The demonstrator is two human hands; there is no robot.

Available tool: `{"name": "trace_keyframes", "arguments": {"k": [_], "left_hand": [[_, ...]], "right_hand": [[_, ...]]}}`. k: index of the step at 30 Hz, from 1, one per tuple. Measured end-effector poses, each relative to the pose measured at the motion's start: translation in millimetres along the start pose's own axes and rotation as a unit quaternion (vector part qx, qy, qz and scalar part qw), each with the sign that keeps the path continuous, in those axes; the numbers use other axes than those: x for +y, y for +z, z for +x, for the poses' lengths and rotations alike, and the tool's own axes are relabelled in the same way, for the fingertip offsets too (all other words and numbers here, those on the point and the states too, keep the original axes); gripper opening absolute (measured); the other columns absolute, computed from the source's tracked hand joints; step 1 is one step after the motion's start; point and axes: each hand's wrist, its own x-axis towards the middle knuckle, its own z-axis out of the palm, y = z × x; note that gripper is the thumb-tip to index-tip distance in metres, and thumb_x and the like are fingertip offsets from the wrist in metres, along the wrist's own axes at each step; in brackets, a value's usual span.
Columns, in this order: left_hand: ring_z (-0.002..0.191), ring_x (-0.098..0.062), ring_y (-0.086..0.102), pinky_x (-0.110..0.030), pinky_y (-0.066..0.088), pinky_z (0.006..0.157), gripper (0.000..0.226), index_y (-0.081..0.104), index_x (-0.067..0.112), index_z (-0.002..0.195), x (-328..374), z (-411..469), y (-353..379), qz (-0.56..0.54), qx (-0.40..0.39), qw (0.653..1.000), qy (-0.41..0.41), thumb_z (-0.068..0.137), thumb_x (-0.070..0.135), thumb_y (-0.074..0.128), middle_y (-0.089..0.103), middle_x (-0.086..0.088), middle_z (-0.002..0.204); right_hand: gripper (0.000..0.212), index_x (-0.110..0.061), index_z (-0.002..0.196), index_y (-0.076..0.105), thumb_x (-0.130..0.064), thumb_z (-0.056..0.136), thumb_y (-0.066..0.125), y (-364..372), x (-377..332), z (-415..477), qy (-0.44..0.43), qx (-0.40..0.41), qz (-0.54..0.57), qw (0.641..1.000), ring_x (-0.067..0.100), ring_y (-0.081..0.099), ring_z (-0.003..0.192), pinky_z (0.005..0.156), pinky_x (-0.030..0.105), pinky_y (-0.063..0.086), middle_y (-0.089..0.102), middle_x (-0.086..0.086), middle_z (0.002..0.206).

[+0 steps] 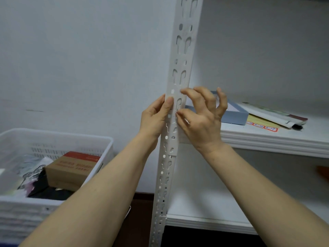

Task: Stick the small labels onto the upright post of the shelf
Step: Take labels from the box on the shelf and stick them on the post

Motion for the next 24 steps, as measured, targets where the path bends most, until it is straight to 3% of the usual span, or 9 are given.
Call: {"name": "trace_keyframes", "arguments": {"k": [7, 15, 20, 24], "left_hand": [[0.088, -0.007, 0.067, -0.023, 0.054, 0.083, 0.017, 0.07, 0.02, 0.106, 0.5, -0.9, -0.1, -0.005, -0.001, 1.0, -0.001, 0.093, 0.024, 0.06, 0.073, 0.003, 0.1], [0.085, -0.009, 0.066, -0.026, 0.054, 0.086, 0.013, 0.071, 0.02, 0.097, 0.2, -1.2, 0.2, 0.001, 0.004, 1.0, 0.0, 0.092, 0.026, 0.061, 0.071, 0.002, 0.095], [0.103, -0.013, 0.065, -0.035, 0.048, 0.101, 0.034, 0.066, 0.011, 0.116, -2.6, 1.3, 0.2, 0.009, 0.026, 1.0, -0.015, 0.088, 0.032, 0.066, 0.069, -0.005, 0.114], [0.104, -0.014, 0.065, -0.033, 0.048, 0.1, 0.033, 0.066, 0.011, 0.115, -2.8, 1.6, 0.5, 0.016, 0.03, 0.999, -0.018, 0.089, 0.03, 0.064, 0.07, -0.004, 0.114]], "right_hand": [[0.02, -0.016, 0.053, 0.053, -0.015, 0.07, 0.063, 7.9, 1.9, 4.7, -0.041, 0.004, -0.047, 0.998, 0.017, 0.045, 0.117, 0.108, 0.042, 0.013, 0.066, 0.0, 0.119], [0.014, -0.014, 0.055, 0.052, -0.015, 0.067, 0.058, 11.7, 2.8, 6.8, -0.054, 0.02, -0.04, 0.998, 0.021, 0.044, 0.11, 0.1, 0.037, 0.024, 0.068, 0.006, 0.11], [0.013, -0.013, 0.055, 0.055, -0.013, 0.066, 0.062, 9.4, 3.6, 6.5, -0.049, 0.023, -0.036, 0.998, 0.022, 0.043, 0.108, 0.094, 0.037, 0.029, 0.069, 0.007, 0.108], [0.013, -0.013, 0.055, 0.057, -0.014, 0.066, 0.064, 8.7, 4.5, 5.0, -0.048, 0.015, -0.043, 0.998, 0.021, 0.043, 0.109, 0.093, 0.037, 0.029, 0.069, 0.007, 0.108]]}}
